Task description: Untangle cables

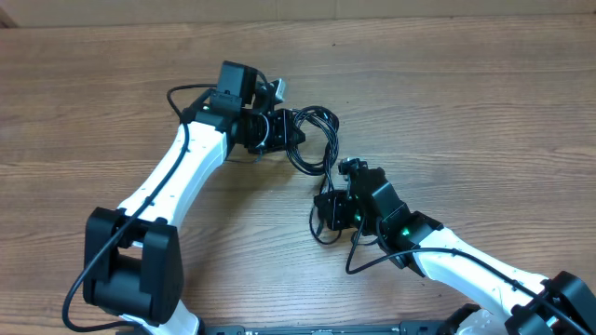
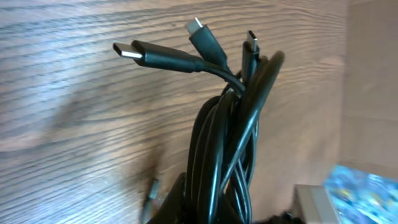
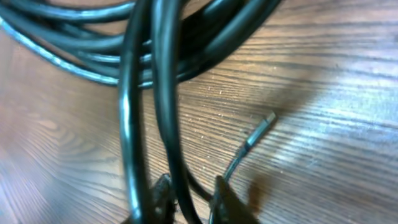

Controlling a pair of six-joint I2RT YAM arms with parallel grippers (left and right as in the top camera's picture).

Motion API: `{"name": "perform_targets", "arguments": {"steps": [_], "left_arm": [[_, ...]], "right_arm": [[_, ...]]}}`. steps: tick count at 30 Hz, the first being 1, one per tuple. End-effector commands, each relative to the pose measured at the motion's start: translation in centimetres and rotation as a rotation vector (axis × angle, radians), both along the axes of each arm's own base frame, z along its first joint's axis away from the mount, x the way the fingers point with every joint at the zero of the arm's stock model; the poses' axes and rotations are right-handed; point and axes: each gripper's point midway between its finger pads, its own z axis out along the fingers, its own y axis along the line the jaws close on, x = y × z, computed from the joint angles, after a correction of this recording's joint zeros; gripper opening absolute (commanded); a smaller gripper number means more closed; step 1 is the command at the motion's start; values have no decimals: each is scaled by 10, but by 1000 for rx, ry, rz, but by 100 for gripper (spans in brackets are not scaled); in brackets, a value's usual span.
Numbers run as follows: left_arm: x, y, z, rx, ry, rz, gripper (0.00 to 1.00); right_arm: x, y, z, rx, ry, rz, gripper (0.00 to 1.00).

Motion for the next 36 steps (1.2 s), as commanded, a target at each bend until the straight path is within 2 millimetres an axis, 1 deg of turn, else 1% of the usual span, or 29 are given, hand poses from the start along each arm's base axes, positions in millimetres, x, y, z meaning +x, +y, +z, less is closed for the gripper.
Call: {"name": "perform_targets", "arguments": {"steps": [1, 3, 6, 9, 10, 13, 15, 16, 19, 22, 26, 29, 33, 36], "left_arm": [[-2, -10, 37, -116, -7, -14, 4], [-4, -11, 38, -135, 28, 6, 4], [-8, -15, 43, -181, 77, 13, 4], [-11, -18, 46, -211, 119, 24, 4], [-11, -18, 46, -213, 127, 31, 4], [-9, -17, 46, -214, 126, 39, 4], [-7, -14, 46, -220, 143, 63, 4], [-6, -12, 46, -224, 155, 78, 4], [-1, -5, 47, -230, 162, 106, 4], [6, 3, 45, -207, 117, 111, 4], [14, 12, 37, -96, -72, 13, 4], [15, 14, 30, -9, -176, -68, 4], [11, 5, 28, 48, -299, -202, 4], [4, -7, 27, 73, -366, -295, 4]], "right_arm": [[9, 5, 10, 12, -43, -4, 27], [14, 4, 13, 9, -64, -20, 30], [24, -4, 13, -23, -99, -80, 33], [29, -10, 13, -47, -118, -116, 33], [29, -10, 13, -47, -119, -116, 30], [25, -5, 13, -28, -103, -87, 17], [20, -1, 13, -10, -83, -57, 5], [17, 1, 12, -4, -73, -45, 4], [10, 3, 9, 0, -41, -18, 4], [3, 6, 8, 15, -14, 13, 4], [-2, 9, 20, 48, -1, 42, 4], [-5, 1, 36, 36, 31, 34, 4], [-12, -9, 58, -4, 58, 45, 4], [-15, -8, 79, -17, 37, 95, 4]]}}
